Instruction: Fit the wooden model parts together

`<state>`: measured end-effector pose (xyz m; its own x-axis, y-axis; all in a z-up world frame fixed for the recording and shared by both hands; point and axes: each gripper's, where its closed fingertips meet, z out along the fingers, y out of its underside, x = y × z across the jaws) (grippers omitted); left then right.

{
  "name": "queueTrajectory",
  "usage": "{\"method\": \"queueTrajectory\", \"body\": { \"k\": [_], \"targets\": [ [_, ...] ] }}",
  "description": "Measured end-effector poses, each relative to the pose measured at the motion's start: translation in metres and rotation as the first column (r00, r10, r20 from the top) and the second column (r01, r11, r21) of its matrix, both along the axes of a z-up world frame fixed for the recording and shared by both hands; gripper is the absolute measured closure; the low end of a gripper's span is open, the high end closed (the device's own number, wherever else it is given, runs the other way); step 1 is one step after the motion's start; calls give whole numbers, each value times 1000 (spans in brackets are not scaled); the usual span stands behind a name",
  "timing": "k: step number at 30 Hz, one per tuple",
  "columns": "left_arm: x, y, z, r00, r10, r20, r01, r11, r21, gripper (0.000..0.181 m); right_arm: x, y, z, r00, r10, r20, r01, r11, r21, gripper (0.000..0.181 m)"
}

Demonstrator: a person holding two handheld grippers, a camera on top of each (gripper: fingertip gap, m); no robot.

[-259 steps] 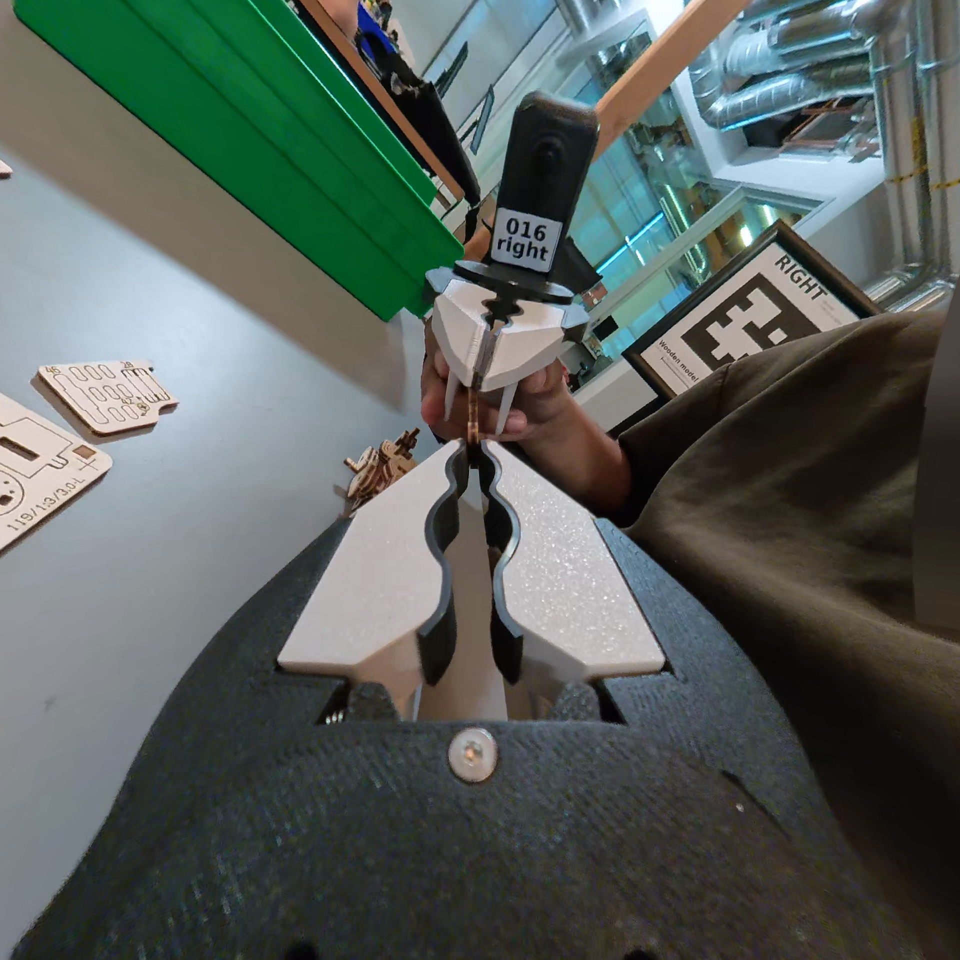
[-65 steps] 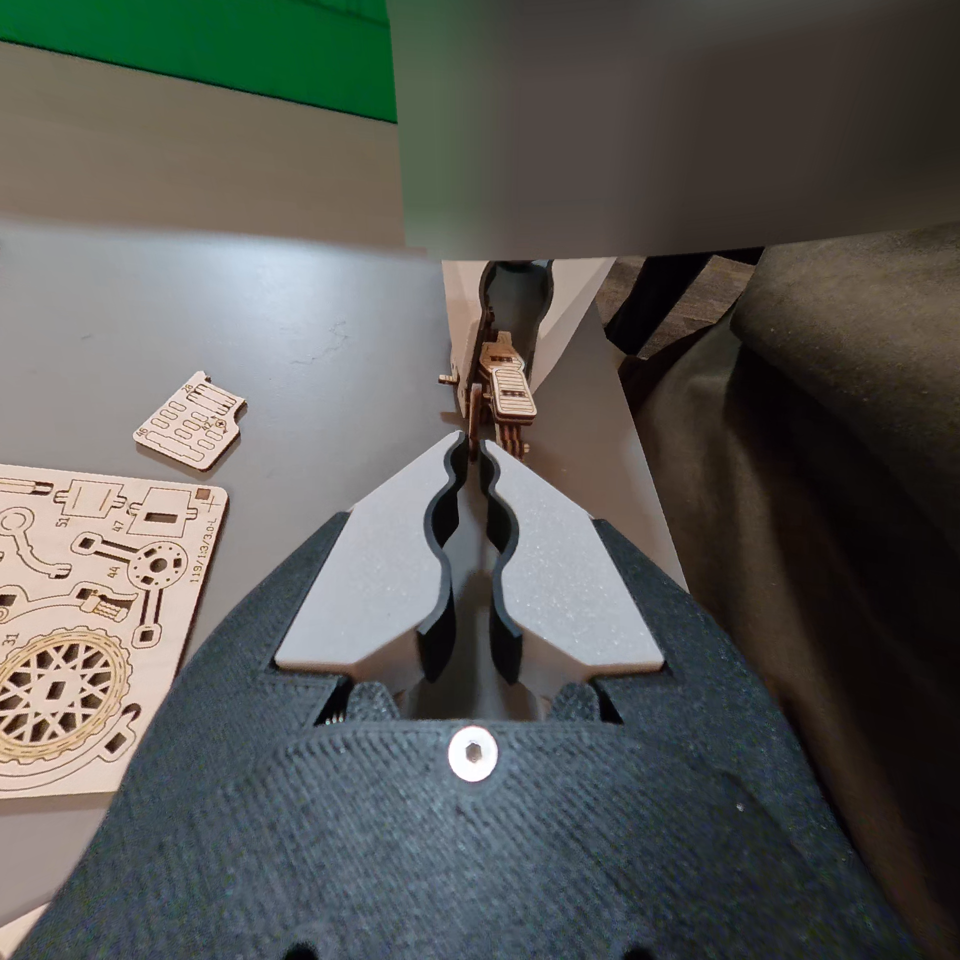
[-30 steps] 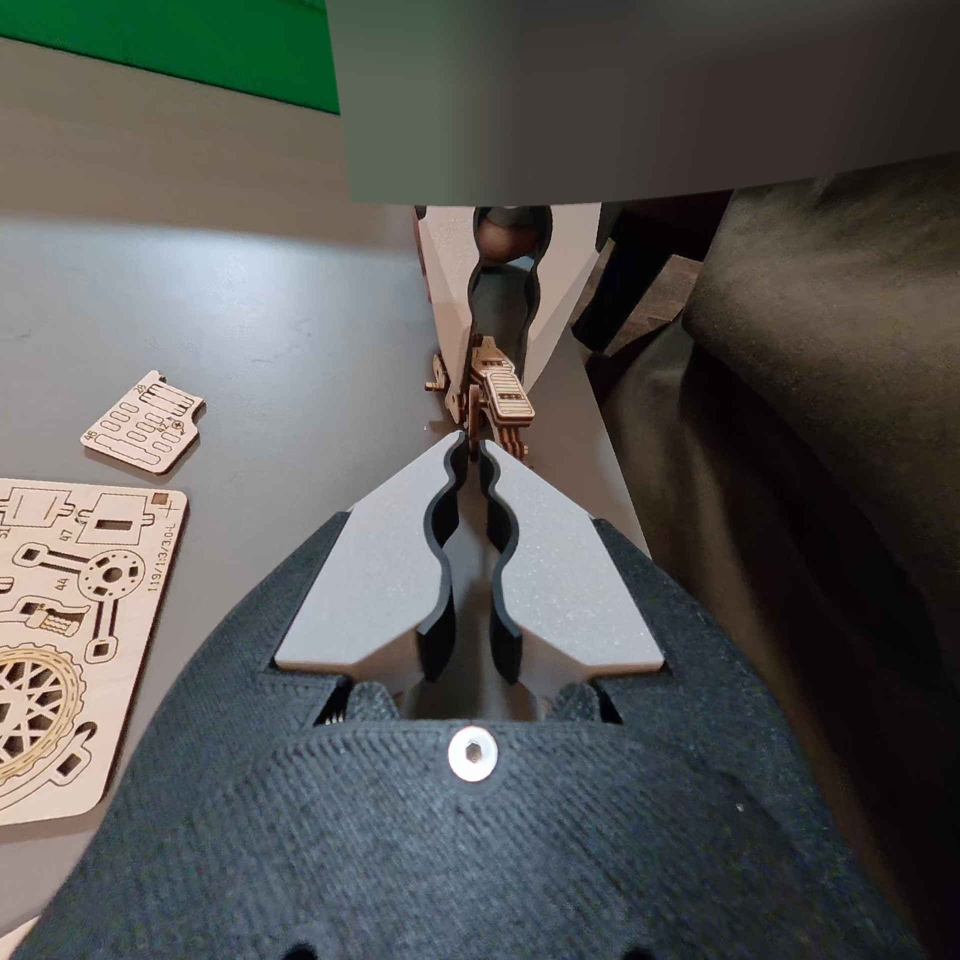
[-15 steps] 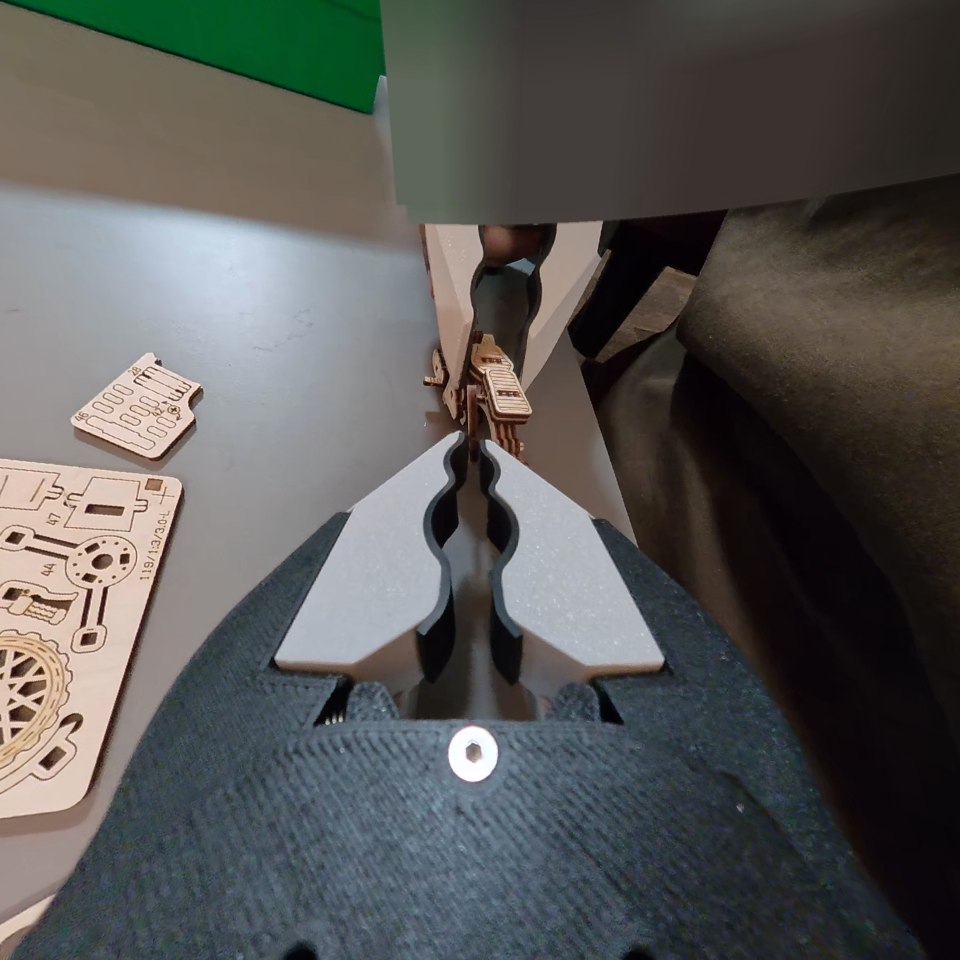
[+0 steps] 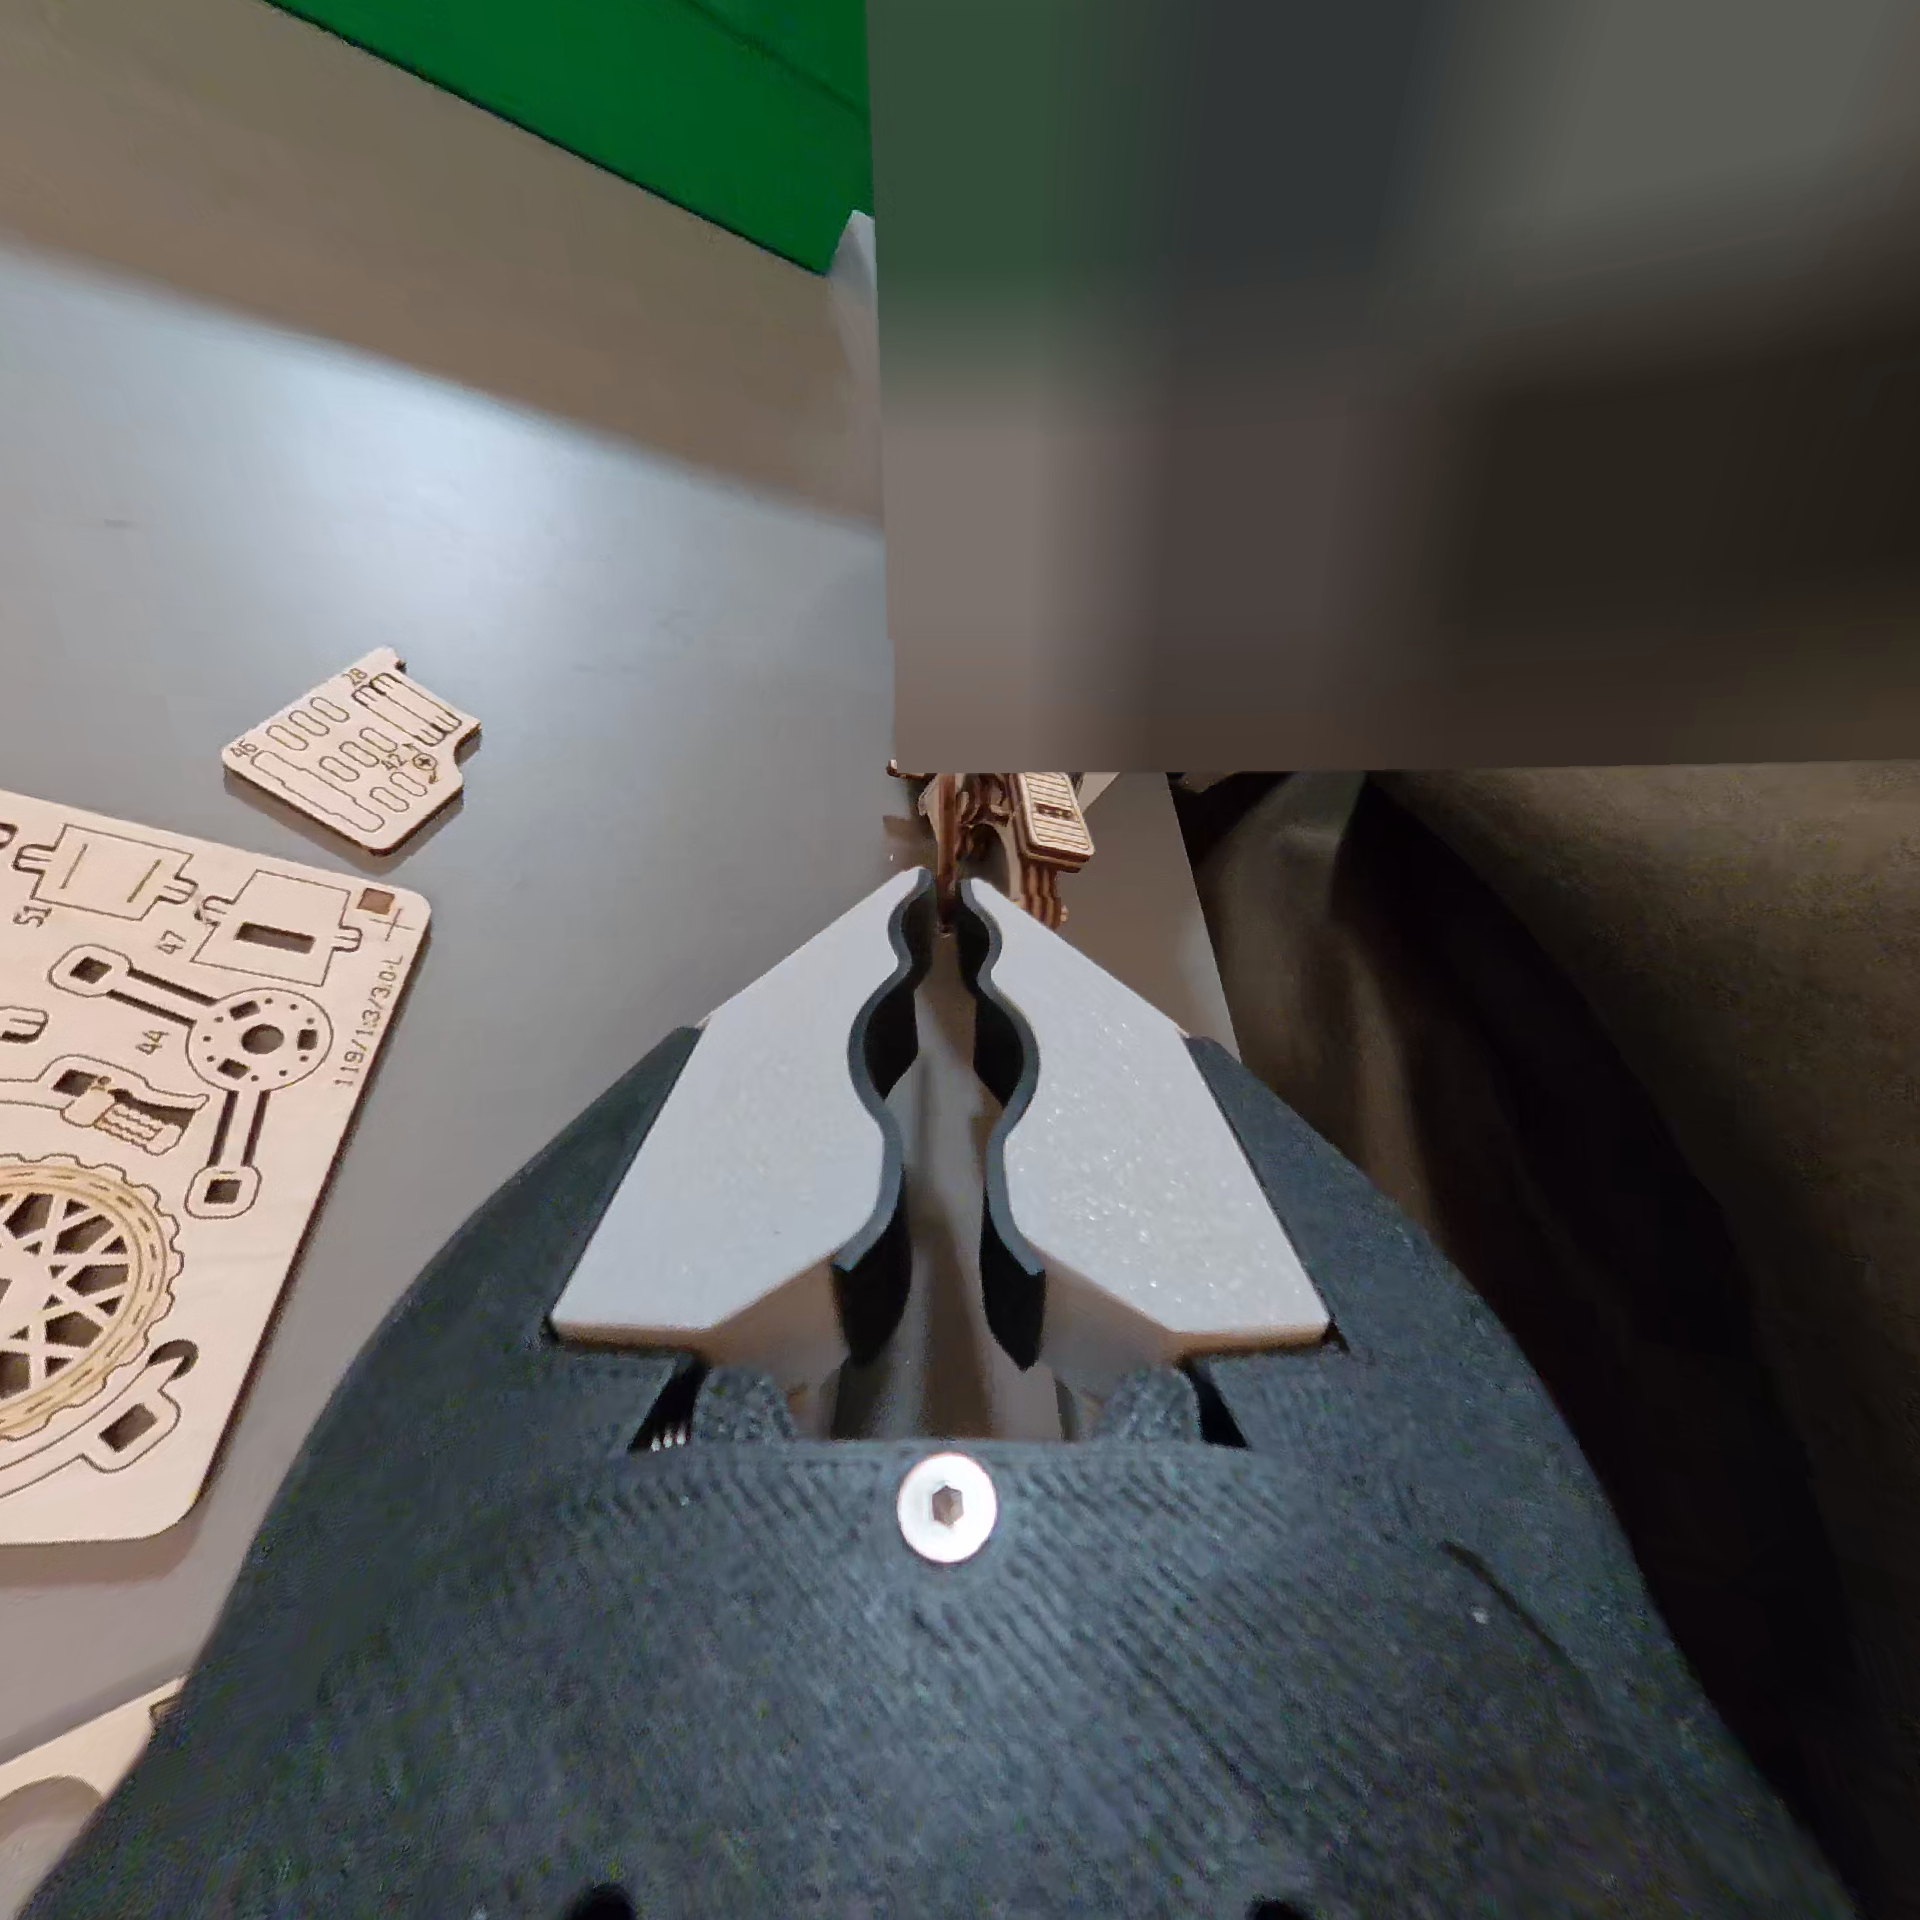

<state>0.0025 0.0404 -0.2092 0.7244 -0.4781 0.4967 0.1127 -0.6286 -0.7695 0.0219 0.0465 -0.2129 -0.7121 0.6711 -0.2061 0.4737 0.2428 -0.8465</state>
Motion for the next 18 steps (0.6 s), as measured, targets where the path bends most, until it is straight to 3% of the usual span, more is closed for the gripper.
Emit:
{"method": "queueTrajectory", "body": {
  "k": [12, 18],
  "targets": [
    [-5, 6, -19, 997, 75, 7, -74, 987, -143, 178, -6, 10, 0, 998, -65, 17, 66, 998, -13, 164],
    [-2, 2, -27, 998, 37, -41, -44, 983, -178, 169, -5, 9, -2, 998, -53, 26, 53, 999, -10, 163]
  ]
}}
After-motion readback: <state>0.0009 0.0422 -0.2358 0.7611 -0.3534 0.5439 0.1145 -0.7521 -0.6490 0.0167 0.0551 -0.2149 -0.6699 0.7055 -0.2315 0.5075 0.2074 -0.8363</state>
